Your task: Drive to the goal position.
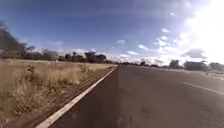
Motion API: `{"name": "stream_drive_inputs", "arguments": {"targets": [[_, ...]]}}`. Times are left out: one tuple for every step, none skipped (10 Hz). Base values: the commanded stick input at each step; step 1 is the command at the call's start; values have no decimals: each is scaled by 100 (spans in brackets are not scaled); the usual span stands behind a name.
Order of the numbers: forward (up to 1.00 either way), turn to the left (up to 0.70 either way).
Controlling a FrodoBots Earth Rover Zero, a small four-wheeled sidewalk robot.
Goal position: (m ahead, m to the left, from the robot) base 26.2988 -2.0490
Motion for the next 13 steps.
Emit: {"name": "stream_drive_inputs", "arguments": {"targets": [[50, -32], [50, -9], [50, 0], [50, 0], [50, 0], [50, 0], [50, 0], [50, 0], [50, 0], [50, 0], [50, 0], [50, 0], [50, 0]]}}
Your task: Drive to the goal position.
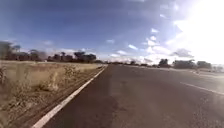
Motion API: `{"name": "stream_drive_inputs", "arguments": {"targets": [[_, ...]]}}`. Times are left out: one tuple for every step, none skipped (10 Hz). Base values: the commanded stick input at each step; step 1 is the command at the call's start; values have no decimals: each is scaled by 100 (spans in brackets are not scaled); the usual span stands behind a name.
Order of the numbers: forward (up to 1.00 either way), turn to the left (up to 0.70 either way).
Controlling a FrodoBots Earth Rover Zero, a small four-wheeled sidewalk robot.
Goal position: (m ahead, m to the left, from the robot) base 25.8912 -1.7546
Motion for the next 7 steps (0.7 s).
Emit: {"name": "stream_drive_inputs", "arguments": {"targets": [[50, 0], [50, 0], [50, 0], [50, 0], [50, 0], [50, 0], [50, 0]]}}
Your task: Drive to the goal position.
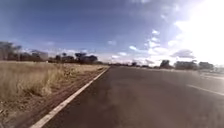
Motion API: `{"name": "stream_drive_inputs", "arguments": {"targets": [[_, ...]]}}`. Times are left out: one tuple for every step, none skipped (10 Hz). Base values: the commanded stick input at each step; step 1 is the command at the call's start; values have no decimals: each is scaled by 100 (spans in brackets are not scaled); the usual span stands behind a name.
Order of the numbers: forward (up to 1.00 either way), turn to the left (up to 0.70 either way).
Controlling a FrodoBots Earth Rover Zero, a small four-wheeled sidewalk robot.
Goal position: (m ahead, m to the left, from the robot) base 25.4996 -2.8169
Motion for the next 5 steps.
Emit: {"name": "stream_drive_inputs", "arguments": {"targets": [[50, 0], [50, 0], [50, 0], [50, 0], [50, 0]]}}
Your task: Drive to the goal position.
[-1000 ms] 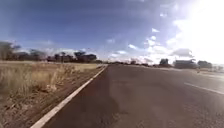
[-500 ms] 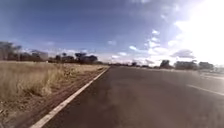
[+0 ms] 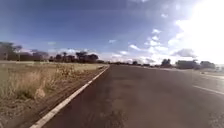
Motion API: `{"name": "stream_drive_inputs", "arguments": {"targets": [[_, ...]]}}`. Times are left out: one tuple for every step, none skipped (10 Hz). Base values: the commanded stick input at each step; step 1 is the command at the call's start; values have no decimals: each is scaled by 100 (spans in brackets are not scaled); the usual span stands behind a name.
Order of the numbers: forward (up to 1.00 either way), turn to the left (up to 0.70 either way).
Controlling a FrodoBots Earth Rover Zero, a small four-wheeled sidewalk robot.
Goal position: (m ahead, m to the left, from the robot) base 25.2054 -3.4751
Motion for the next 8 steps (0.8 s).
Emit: {"name": "stream_drive_inputs", "arguments": {"targets": [[50, 0], [50, 0], [50, 0], [50, 0], [50, 0], [50, 0], [50, 0], [50, 0]]}}
